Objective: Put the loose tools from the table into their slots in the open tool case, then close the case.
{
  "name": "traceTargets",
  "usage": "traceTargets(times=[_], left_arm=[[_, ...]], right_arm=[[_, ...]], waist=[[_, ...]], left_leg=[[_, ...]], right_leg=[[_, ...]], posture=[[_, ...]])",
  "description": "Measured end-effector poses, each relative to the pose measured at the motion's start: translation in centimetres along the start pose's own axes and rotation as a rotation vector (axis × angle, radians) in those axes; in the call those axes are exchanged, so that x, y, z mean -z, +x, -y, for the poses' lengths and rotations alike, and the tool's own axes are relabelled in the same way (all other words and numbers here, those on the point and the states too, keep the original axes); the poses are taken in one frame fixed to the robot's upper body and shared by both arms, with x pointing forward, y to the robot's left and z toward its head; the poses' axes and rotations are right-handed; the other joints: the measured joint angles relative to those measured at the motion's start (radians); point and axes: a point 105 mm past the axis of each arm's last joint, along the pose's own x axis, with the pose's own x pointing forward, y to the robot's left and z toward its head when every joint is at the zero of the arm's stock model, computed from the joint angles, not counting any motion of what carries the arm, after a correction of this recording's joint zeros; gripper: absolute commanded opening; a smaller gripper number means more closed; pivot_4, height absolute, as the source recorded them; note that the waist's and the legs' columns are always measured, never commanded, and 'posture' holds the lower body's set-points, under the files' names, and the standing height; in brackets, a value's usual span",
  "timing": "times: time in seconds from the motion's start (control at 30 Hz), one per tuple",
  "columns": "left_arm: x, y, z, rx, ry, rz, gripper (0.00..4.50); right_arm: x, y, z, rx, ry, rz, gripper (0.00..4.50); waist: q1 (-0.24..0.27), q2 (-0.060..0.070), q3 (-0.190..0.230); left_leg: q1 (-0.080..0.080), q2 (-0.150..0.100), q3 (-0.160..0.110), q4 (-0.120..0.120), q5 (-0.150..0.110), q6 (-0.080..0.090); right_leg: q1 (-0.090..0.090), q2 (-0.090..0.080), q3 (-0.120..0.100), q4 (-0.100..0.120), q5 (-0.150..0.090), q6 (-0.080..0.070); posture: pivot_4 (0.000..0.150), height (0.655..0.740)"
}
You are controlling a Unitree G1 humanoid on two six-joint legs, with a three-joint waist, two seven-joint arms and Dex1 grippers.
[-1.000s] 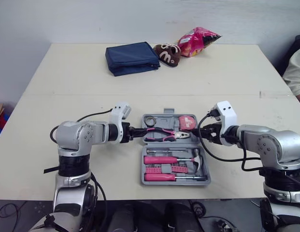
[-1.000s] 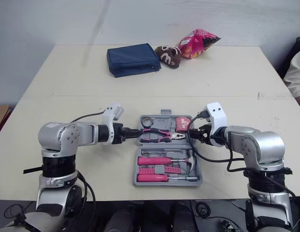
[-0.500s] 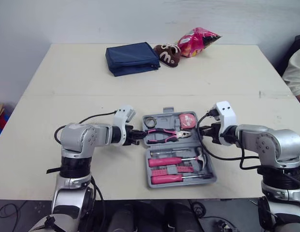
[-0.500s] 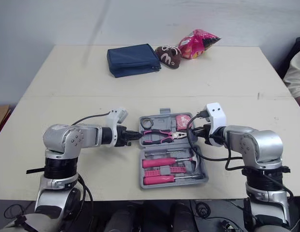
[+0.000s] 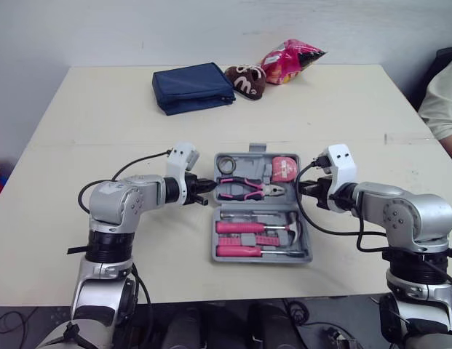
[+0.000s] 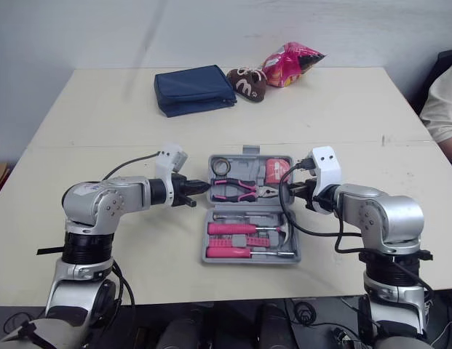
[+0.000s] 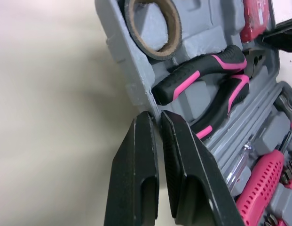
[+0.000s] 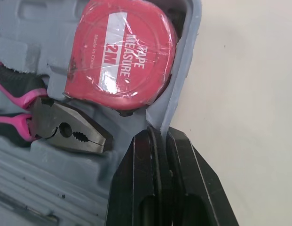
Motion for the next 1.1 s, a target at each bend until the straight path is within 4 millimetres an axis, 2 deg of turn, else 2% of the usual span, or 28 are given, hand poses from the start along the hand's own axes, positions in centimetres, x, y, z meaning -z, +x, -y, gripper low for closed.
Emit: traceTargets(times=[0.1, 0.2, 0.4, 0.57, 0.77, 1.1], left_arm=[[-1.0, -0.2, -0.6, -0.02, 0.141, 0.049, 0.06], [-2.4, -0.7, -0.9, -0.025, 0.293, 0.118, 0.06], [-2.2, -0.8, -1.4, -0.04, 0.451, 0.169, 0.06], [-1.2, -0.9, -1.4, -0.063, 0.599, 0.244, 0.06], [0.7, -1.9, -0.7, -0.112, 0.695, 0.355, 0.06], [2.4, -3.2, 0.2, -0.155, 0.821, 0.382, 0.06]], right_arm=[[-1.2, 0.4, -0.1, 0.022, -0.065, 0.079, 0.0], [-2.5, 0.5, -0.4, 0.039, -0.137, 0.171, 0.0], [-3.1, 1.0, -0.6, 0.093, -0.355, 0.282, 0.0], [-1.5, 1.1, -0.4, 0.135, -0.459, 0.359, 0.0], [0.2, 0.2, -0.9, 0.136, -0.55, 0.463, 0.0], [2.7, -1.5, -1.5, 0.077, -0.67, 0.512, 0.0]], waist=[[-0.001, 0.0, 0.0], [0.001, 0.0, 0.0], [0.003, 0.0, 0.0], [0.002, 0.0, 0.0], [0.001, 0.0, 0.0], [0.002, 0.0, 0.0]], left_leg=[[-0.002, 0.0, 0.002, 0.0, 0.0, 0.0], [-0.01, 0.0, 0.004, 0.001, 0.001, -0.001], [-0.011, 0.001, 0.005, 0.001, 0.001, 0.0], [-0.01, 0.002, 0.005, 0.001, 0.001, 0.0], [-0.009, 0.002, 0.006, 0.001, 0.001, 0.0], [-0.008, 0.003, 0.005, 0.001, 0.001, 0.0]], right_leg=[[-0.004, 0.001, 0.001, 0.001, 0.0, 0.0], [-0.014, 0.003, 0.001, 0.003, 0.0, 0.001], [-0.015, 0.005, -0.002, 0.001, 0.001, 0.001], [-0.015, 0.005, -0.001, 0.002, 0.001, 0.001], [-0.014, 0.005, 0.0, 0.002, 0.001, 0.001], [-0.012, 0.004, 0.003, 0.002, 0.001, 0.001]], posture=[[0.15, 0.74], [0.15, 0.74], [0.15, 0.74], [0.15, 0.74], [0.15, 0.74], [0.15, 0.74]])
